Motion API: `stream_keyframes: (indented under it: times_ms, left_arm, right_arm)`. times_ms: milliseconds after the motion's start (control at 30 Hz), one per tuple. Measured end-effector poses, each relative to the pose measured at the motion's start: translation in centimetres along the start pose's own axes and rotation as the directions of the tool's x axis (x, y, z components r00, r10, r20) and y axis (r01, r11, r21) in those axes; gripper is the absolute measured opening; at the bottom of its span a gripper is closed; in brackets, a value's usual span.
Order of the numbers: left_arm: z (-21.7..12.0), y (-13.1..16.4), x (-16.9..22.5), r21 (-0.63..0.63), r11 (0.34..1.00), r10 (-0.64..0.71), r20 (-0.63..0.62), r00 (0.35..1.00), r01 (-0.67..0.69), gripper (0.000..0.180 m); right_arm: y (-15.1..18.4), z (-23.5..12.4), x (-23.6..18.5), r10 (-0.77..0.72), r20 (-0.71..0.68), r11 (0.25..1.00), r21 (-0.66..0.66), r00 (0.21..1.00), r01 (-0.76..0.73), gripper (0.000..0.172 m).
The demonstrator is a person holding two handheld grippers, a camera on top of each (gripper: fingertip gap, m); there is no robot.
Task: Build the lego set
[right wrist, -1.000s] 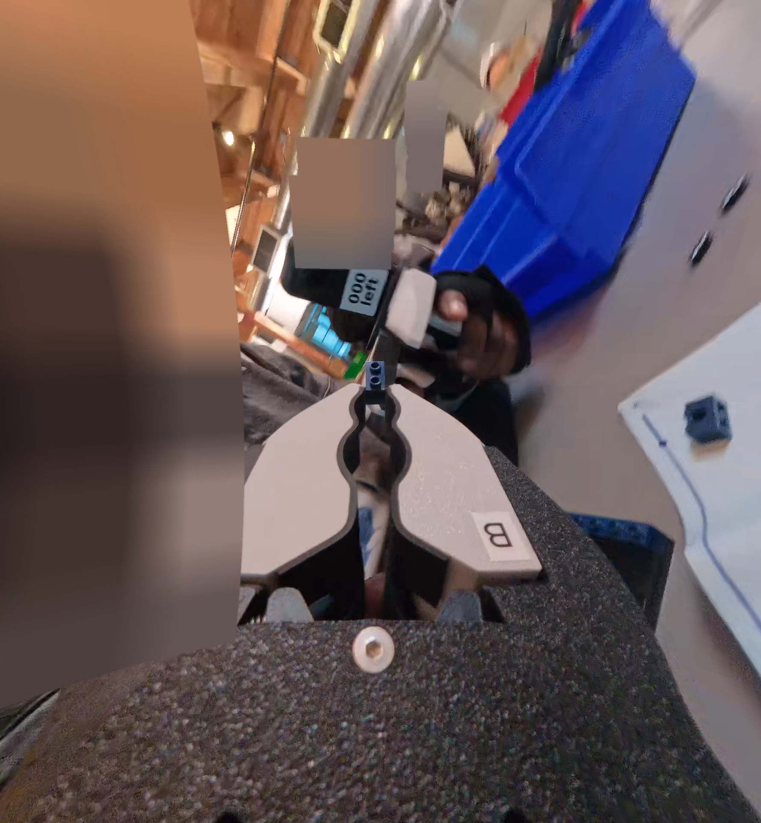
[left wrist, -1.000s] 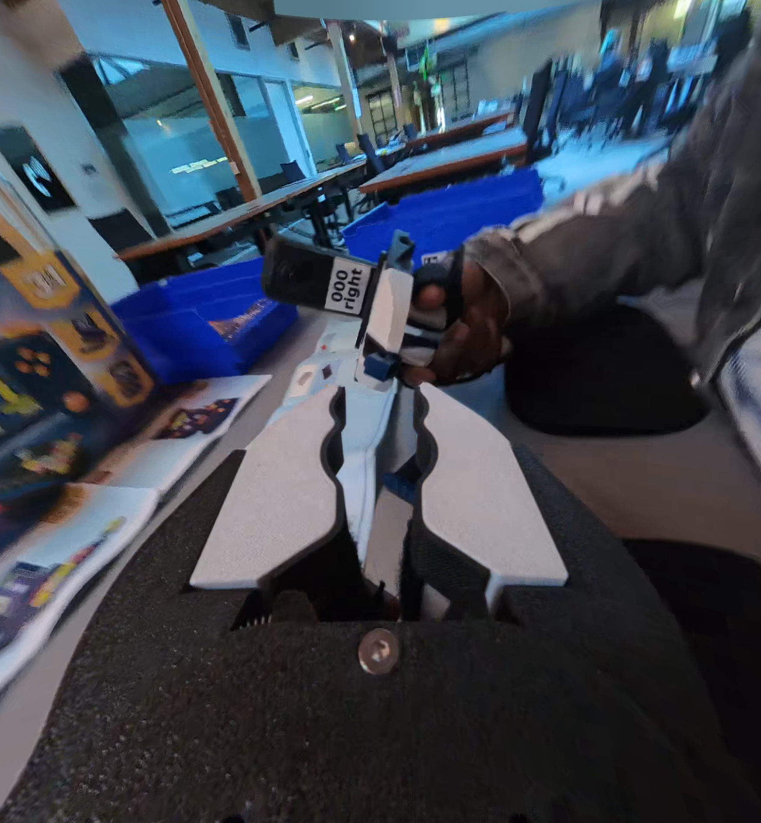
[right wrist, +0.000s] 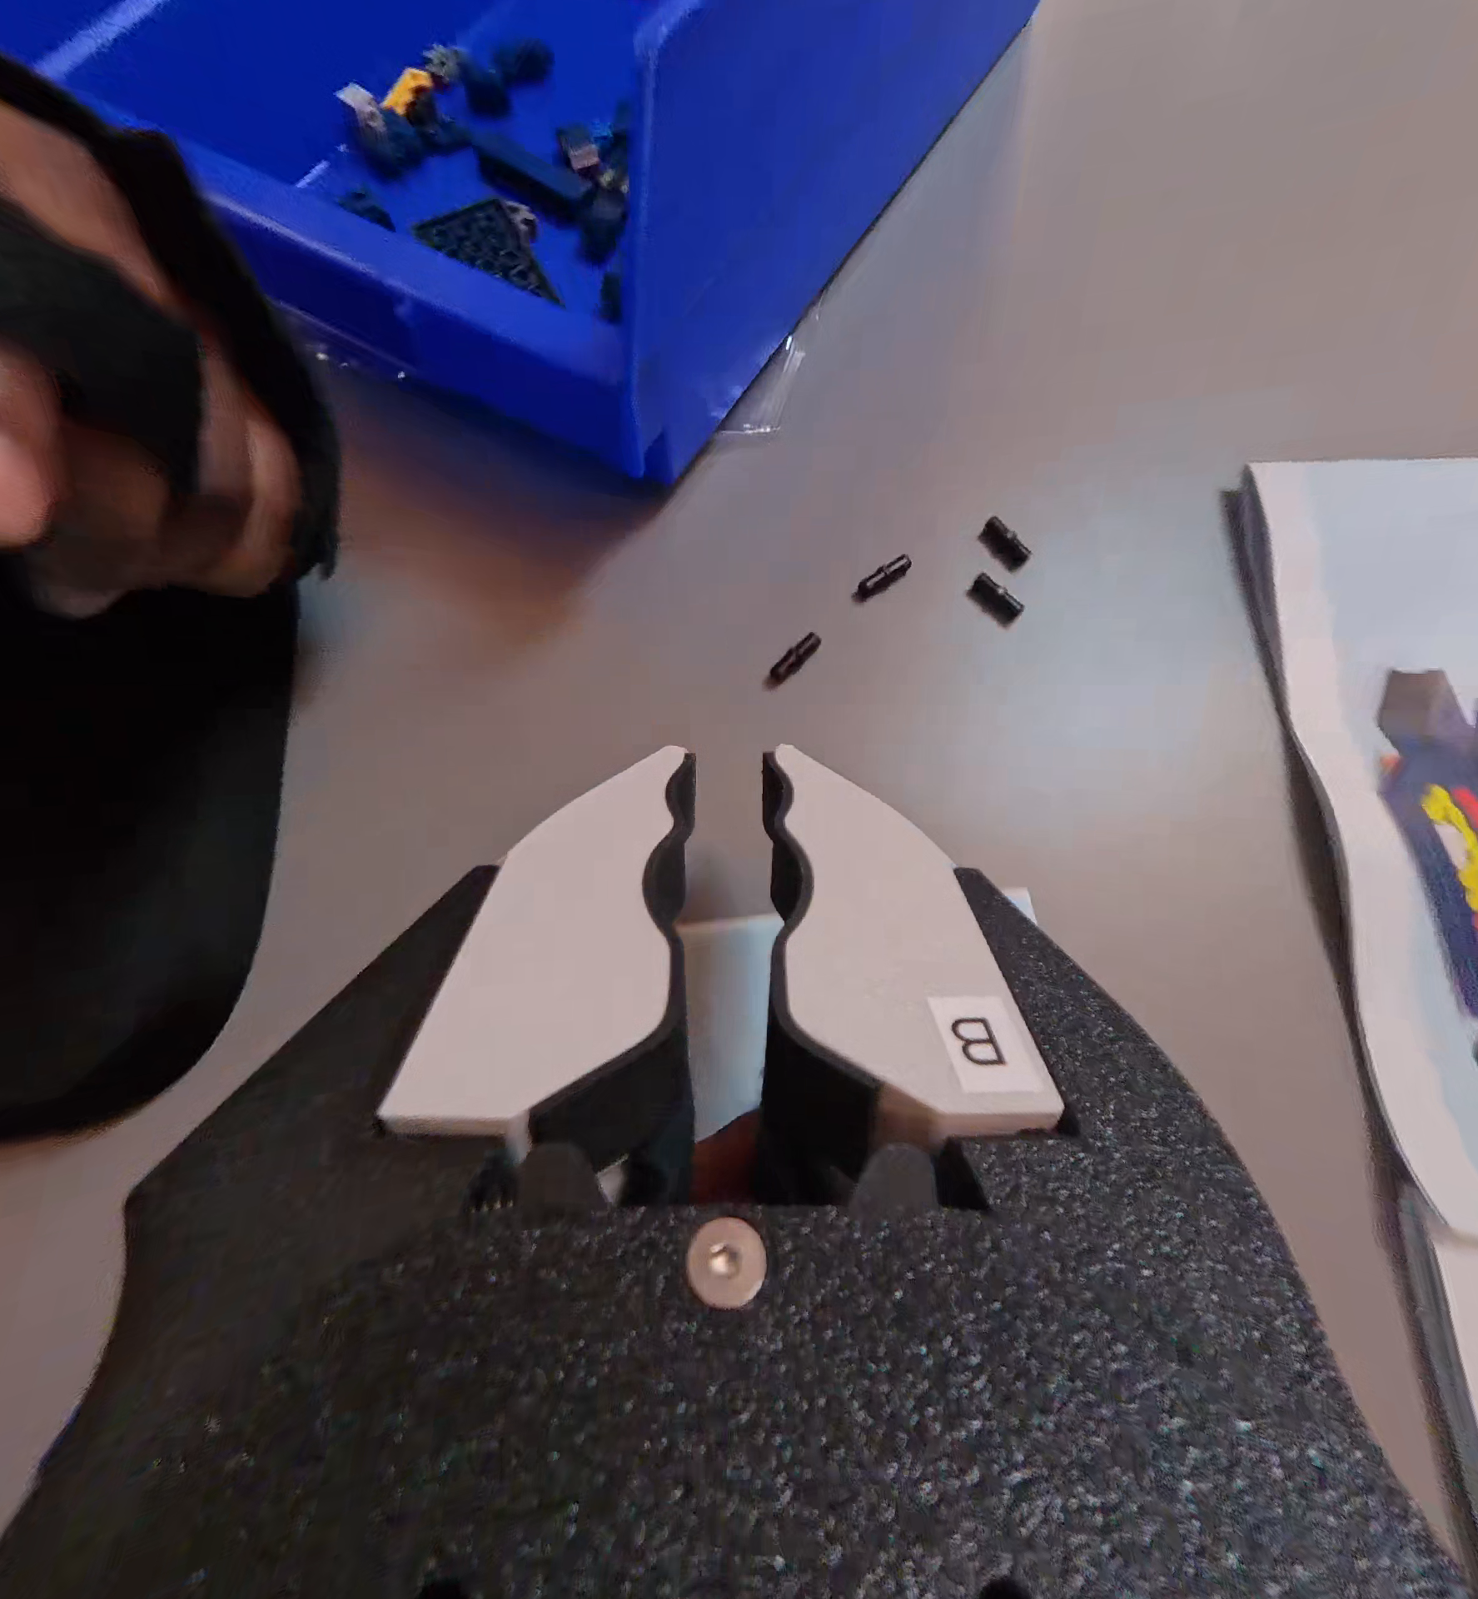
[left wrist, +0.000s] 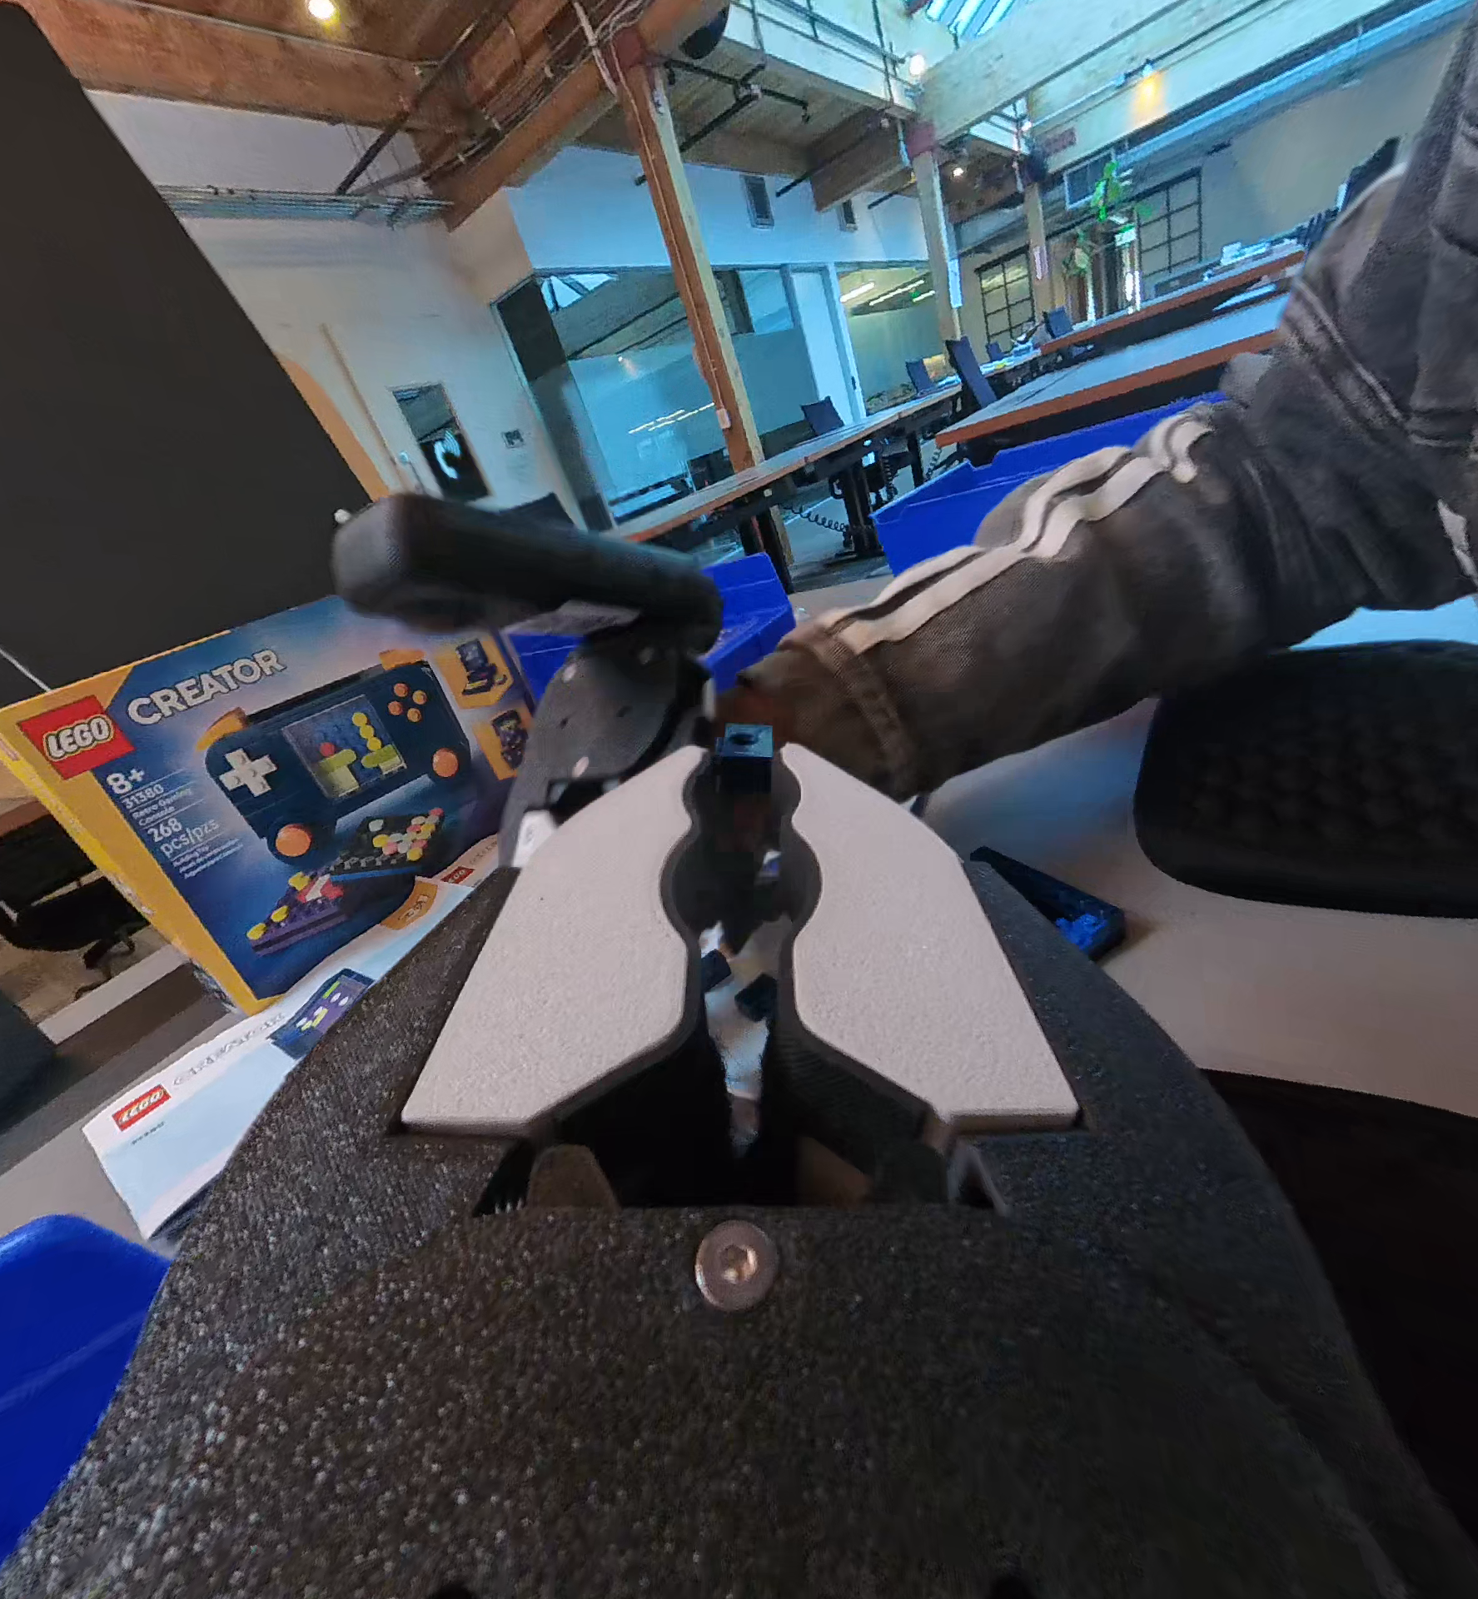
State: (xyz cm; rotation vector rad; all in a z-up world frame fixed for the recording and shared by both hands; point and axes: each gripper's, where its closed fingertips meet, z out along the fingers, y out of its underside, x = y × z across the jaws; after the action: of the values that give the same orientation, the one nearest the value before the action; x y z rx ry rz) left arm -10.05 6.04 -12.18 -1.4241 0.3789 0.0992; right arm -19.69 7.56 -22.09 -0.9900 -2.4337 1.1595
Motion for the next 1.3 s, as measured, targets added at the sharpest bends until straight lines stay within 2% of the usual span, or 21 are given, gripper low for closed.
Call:
stream_keyframes:
  times_ms: [133, 300, 400, 500, 600, 667, 800, 900, 1033, 1167, 1300]
  left_arm:
    - [0.0, -0.1, 0.0, 0.002, 1.000, -0.008, 0.004, 1.000, 0.008, 0.011]
    - [-0.2, -0.1, -0.4, 0.001, 1.000, -0.031, 0.019, 0.999, 0.031, 0.011]
    - [-0.2, -0.1, -0.5, 0.001, 0.998, -0.055, 0.017, 0.998, 0.055, 0.011]
    - [-0.2, -0.1, -0.6, 0.000, 0.998, -0.066, 0.021, 0.998, 0.066, 0.011]
    - [-0.2, 0.1, -0.8, -0.006, 0.998, -0.068, 0.030, 0.997, 0.068, 0.011]
    - [-0.2, 0.5, -1.1, -0.029, 0.997, -0.068, 0.050, 0.996, 0.070, 0.011]
    - [-0.2, 2.5, -2.0, -0.151, 0.985, -0.063, 0.106, 0.992, 0.079, 0.011]
    - [-0.2, 4.4, -2.6, -0.292, 0.957, 0.038, 0.137, 0.990, 0.004, 0.011]
    - [-0.1, 6.6, -2.9, -0.470, 0.858, 0.281, 0.098, 0.955, -0.205, 0.011]
    - [0.7, 7.0, -1.8, -0.481, 0.852, 0.259, 0.044, 0.965, -0.207, 0.011]
    - [0.8, 7.0, -1.6, -0.495, 0.829, 0.316, 0.032, 0.948, -0.260, 0.011]
  right_arm:
    - [0.3, 3.2, 0.6, 0.041, -0.038, 0.997, -0.064, 0.998, -0.044, 0.014]
    - [0.0, 4.3, 1.6, 0.044, -0.122, 0.996, -0.077, 0.992, -0.054, 0.019]
    - [0.1, 4.4, 2.0, 0.005, -0.170, 0.994, -0.107, 0.985, -0.024, 0.006]
    - [0.1, 4.4, 2.0, -0.041, -0.159, 0.990, -0.141, 0.986, 0.019, 0.004]
    - [0.1, 3.8, 1.6, -0.052, -0.091, 0.989, -0.139, 0.995, 0.039, 0.004]
    - [-0.4, 2.2, 1.3, -0.084, -0.054, 0.990, -0.114, 0.995, 0.078, 0.004]
    - [-0.7, -3.2, 0.9, -0.203, -0.061, 0.976, -0.096, 0.977, 0.197, 0.004]
    - [0.8, -7.0, 0.2, -0.269, -0.076, 0.955, -0.154, 0.960, 0.255, 0.004]
    - [4.8, -10.2, -0.8, -0.300, -0.119, 0.925, -0.277, 0.946, 0.259, 0.004]
    - [10.2, -12.4, -1.3, -0.259, -0.134, 0.893, -0.410, 0.957, 0.184, 0.004]
    - [15.8, -17.2, -1.1, -0.190, -0.082, 0.769, -0.631, 0.978, 0.096, 0.004]
